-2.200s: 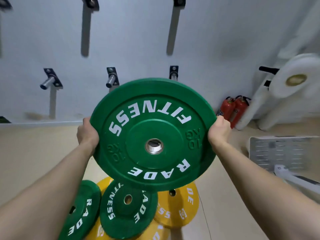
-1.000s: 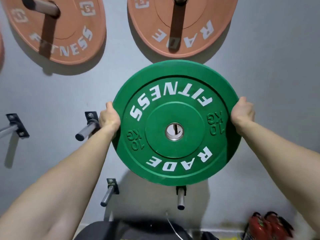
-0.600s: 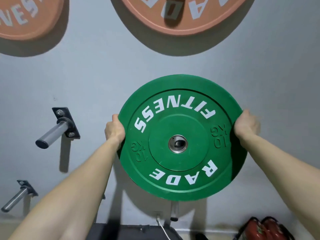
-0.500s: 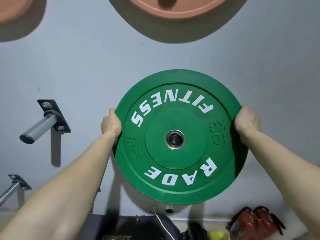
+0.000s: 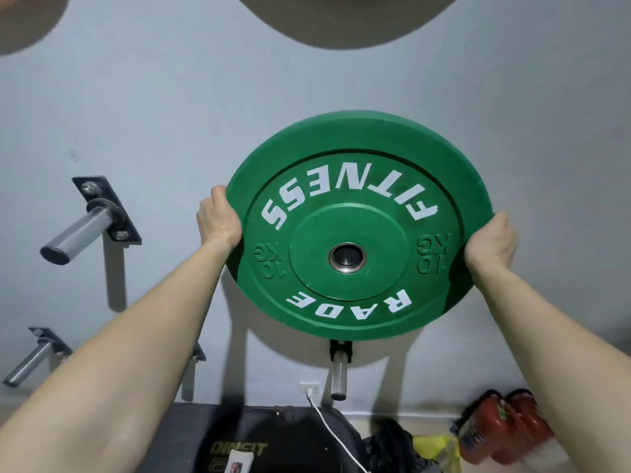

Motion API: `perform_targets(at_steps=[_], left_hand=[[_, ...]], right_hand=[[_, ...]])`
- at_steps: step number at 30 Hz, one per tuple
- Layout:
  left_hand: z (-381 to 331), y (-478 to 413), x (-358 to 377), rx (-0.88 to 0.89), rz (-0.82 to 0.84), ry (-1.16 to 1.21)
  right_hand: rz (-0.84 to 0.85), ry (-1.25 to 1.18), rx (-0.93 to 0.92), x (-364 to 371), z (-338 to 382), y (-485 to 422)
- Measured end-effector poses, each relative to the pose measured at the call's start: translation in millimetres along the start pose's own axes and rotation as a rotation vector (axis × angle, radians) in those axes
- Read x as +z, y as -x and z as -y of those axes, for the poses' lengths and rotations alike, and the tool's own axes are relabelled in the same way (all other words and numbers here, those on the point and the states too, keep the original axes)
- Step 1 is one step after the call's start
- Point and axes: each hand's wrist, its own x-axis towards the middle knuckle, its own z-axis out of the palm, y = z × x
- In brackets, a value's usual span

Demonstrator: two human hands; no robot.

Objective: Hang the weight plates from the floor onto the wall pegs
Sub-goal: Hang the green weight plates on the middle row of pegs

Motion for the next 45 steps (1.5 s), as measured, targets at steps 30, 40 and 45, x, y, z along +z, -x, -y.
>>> perform_targets(at_steps=[30, 40, 45], left_hand=[[18.6, -65.2, 67.2, 0.008, -0.181, -0.376], [-36.1, -34.2, 39.6, 0.192, -0.315, -0.313], [-121.6, -11.1, 54.3, 0.775, -0.188, -0.495]], right_hand=[[-0.157, -0.160, -0.061, 77.7, 23.5, -75.7], [0.142, -0.372, 0.206, 49.2, 44.8, -58.4], [0.149, -0.305, 0.212, 40.2, 67.2, -55.2]])
